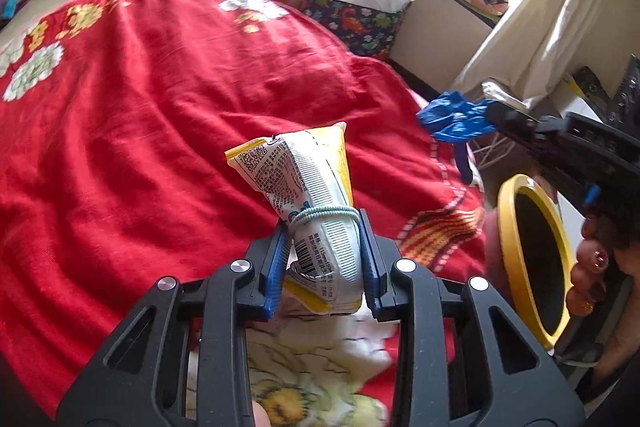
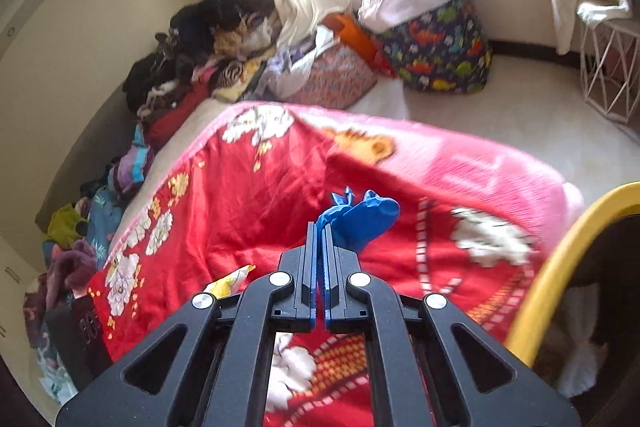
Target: Collect trash
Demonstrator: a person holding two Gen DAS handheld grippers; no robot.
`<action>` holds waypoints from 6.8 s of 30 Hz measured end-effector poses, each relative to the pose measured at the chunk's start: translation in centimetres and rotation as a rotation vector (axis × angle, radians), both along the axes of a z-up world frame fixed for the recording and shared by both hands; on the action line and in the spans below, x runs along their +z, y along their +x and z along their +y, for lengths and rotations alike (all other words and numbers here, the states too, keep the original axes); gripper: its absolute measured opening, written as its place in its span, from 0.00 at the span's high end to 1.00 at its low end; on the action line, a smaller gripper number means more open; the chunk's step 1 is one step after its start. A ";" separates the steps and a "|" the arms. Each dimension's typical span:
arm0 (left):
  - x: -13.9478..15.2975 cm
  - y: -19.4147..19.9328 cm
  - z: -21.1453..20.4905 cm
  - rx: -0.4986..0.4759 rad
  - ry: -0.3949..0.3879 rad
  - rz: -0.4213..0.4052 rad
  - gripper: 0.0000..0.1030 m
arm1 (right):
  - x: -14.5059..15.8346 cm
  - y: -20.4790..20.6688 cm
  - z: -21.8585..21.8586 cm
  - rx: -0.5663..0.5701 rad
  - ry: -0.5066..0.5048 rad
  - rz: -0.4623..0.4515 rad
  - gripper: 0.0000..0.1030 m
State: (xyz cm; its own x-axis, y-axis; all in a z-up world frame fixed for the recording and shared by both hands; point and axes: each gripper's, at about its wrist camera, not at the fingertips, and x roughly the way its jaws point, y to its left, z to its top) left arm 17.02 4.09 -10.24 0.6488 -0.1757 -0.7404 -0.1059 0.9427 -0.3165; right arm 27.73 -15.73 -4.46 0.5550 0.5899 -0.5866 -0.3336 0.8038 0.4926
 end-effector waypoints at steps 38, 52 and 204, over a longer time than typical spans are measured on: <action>4.4 0.9 -20.1 -0.424 0.095 -0.111 0.76 | -1.9 -12.1 -20.9 -0.355 -0.082 0.036 0.98; 2.1 2.5 -23.7 -0.513 0.116 -0.060 0.75 | -2.5 -13.0 -22.4 -0.367 -0.076 0.064 0.97; 8.0 -13.3 -7.3 -0.048 0.272 -0.462 0.11 | 2.2 -29.5 -9.0 -0.515 -0.373 -0.646 0.06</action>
State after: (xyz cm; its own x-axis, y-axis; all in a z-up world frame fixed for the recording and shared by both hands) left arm 3.68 -3.20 -2.24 0.9138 -0.0544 -0.4026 0.0315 0.9975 -0.0632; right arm -1.81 -24.74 -2.21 0.9848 0.0114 -0.1731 -0.0096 0.9999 0.0117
